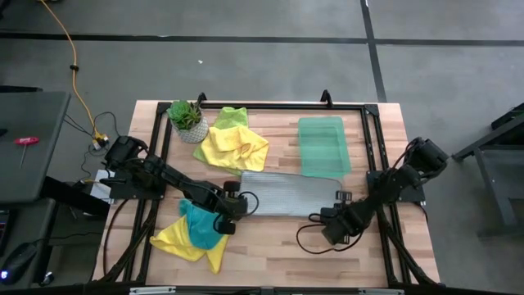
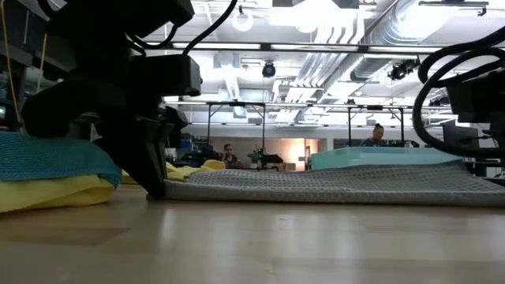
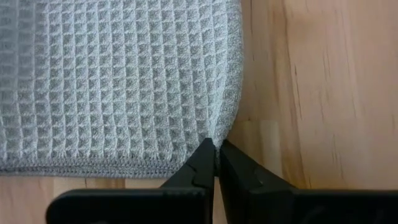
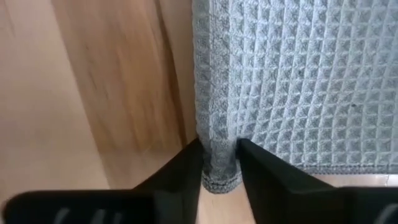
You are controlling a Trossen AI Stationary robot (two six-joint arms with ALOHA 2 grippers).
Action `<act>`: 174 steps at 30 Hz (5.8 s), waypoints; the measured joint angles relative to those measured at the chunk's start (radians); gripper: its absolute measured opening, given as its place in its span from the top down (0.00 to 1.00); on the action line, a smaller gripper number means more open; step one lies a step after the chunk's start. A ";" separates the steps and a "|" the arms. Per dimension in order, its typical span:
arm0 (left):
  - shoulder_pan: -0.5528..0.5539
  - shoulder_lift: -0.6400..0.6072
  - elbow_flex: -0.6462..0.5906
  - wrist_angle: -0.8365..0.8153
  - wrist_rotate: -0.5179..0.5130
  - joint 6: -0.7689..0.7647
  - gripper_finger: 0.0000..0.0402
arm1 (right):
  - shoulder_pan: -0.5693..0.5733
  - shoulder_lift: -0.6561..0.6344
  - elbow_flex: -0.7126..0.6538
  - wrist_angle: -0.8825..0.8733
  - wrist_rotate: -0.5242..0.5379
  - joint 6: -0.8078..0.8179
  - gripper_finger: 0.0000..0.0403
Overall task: Fold microfiber towels
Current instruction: Fold the gray microfiber cloth
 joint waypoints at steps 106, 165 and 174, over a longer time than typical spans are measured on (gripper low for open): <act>0.048 -0.190 -0.082 0.238 -0.264 0.126 0.71 | 0.042 -0.430 -0.325 0.092 0.421 0.913 0.55; 0.051 -0.190 -0.083 0.092 -0.295 0.030 0.71 | -0.214 -0.429 -0.283 0.071 0.472 0.717 0.57; 0.040 -0.190 -0.083 0.101 -0.295 0.137 0.71 | -0.098 -0.429 -0.150 0.085 0.462 0.404 0.43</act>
